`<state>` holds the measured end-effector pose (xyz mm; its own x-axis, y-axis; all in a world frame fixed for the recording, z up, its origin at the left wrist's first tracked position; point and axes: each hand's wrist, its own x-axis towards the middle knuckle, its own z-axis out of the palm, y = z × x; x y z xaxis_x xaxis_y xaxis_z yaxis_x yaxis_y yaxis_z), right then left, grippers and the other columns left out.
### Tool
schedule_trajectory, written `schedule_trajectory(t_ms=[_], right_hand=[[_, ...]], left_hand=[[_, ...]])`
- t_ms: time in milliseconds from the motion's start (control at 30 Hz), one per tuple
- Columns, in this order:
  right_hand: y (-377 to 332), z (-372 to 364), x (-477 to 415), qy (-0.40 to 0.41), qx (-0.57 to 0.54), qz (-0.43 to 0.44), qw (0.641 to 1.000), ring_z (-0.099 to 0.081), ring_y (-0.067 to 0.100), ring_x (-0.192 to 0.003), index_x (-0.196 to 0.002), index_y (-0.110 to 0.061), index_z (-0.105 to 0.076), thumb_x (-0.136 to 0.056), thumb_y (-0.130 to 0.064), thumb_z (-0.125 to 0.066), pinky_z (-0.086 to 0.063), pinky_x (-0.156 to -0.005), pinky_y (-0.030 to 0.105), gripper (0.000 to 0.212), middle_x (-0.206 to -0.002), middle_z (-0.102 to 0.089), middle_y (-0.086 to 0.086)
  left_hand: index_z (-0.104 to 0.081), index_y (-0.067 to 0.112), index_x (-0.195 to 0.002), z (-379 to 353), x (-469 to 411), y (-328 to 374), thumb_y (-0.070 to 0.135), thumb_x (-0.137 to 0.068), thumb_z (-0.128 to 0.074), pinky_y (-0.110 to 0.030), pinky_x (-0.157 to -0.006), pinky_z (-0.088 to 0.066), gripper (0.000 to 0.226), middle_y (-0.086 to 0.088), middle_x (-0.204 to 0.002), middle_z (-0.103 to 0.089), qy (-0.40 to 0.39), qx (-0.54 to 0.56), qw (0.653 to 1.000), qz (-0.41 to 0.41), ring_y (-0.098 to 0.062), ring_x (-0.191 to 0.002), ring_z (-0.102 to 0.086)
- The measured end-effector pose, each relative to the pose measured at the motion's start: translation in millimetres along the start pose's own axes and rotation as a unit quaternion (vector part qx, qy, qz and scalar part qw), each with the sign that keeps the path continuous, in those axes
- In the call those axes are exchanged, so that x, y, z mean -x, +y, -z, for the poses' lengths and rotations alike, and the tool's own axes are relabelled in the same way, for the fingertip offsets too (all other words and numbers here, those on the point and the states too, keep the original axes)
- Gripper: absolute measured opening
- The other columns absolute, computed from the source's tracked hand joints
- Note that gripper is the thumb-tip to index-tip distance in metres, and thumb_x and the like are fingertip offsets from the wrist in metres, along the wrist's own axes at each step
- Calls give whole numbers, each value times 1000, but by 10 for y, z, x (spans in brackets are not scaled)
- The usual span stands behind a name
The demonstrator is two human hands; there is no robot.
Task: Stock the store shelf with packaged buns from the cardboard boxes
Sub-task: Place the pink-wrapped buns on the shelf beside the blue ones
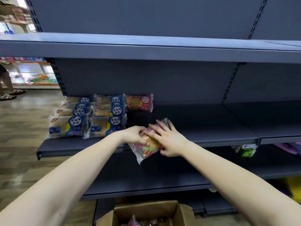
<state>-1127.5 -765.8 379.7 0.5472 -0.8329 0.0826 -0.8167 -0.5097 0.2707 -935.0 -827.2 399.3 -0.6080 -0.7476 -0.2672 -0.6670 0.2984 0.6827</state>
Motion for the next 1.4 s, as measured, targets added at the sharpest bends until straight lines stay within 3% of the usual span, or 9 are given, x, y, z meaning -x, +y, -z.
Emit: schedule_trajectory(t_ms=[67, 200, 300, 400, 467, 667, 900, 1167, 1400], right_hand=[[-42, -21, -20, -45, -16, -12, 999, -7, 32, -144, -152, -31, -5, -78, -35, -64, -6, -112, 60, 95, -156, -17, 6], [-43, -15, -144, -12, -9, -11, 1000, -39, 31, -127, -151, -20, -18, -72, -34, -71, -13, -111, 58, 96, -132, -44, 12], [2, 3, -268, -3, -7, -57, 998, -45, 32, -120, -151, -14, -16, -72, -40, -69, -11, -113, 55, 99, -129, -44, 13], [55, 34, -406, 2, -20, -146, 989, -44, 34, -119, -152, -15, -10, -75, -45, -65, -14, -113, 55, 100, -133, -41, 14], [97, 47, -505, 1, -39, -203, 978, -42, 36, -120, -152, -15, -8, -75, -45, -65, -16, -112, 58, 99, -133, -38, 15], [114, -144, -800, -26, -15, -260, 965, -36, 36, -124, -151, -8, 0, -87, -35, -59, -8, -112, 62, 91, -134, -36, 15], [140, -263, -1300, -26, -29, -272, 962, -21, 41, -136, -151, -12, 2, -88, -17, -56, -4, -114, 60, 86, -145, -25, 20], [178, -397, -1821, -1, -67, -289, 955, -11, 42, -140, -150, -17, -13, -86, -10, -56, -10, -113, 60, 77, -151, -15, 21], [122, -563, -1994, -4, -59, -284, 957, 6, 39, -144, -152, -18, 0, -91, -10, -47, -4, -114, 60, 77, -158, 0, 13]], left_hand=[[-52, 11, -126, -15, -9, -68, 23, -78, -76, -17, -79, -46, 55, 1, -107, -62, -11, -3, 1000, 9, -11, -95, -59], [-50, 14, -132, 30, 40, -125, 29, -77, -78, -27, -91, -48, 63, 2, -121, -59, 23, -10, 1000, 12, -13, -108, -57], [-55, 18, -128, 131, 74, -117, 30, -81, -73, -19, -86, -39, 52, 2, -123, -59, 168, -38, 985, -29, -14, -115, -54], [-52, 14, -127, 173, 68, -201, 29, -91, -56, -34, -90, -42, 39, -9, -125, -57, 346, -58, 936, -16, -30, -117, -50], [-50, 6, -127, 135, 56, -319, 35, -91, -43, -46, -96, -38, 46, -18, -128, -53, 425, -137, 894, 34, -40, -118, -46], [-45, 1, -137, -29, -97, -758, 50, -86, -23, -59, -111, -18, 75, -26, -148, -33, 397, -244, 879, 104, -50, -135, -28], [-55, 3, -129, -91, -167, -906, 40, -84, -38, -56, -110, -25, 61, -22, -138, -49, 442, -284, 848, 73, -47, -130, -39], [-59, 6, -125, -106, -214, -955, 32, -81, -47, -52, -111, -27, 52, -17, -133, -55, 501, -276, 819, 50, -42, -128, -43], [-57, 8, -127, -110, -226, -984, 32, -81, -49, -51, -111, -27, 52, -14, -135, -53, 502, -281, 816, 56, -40, -130, -41]])
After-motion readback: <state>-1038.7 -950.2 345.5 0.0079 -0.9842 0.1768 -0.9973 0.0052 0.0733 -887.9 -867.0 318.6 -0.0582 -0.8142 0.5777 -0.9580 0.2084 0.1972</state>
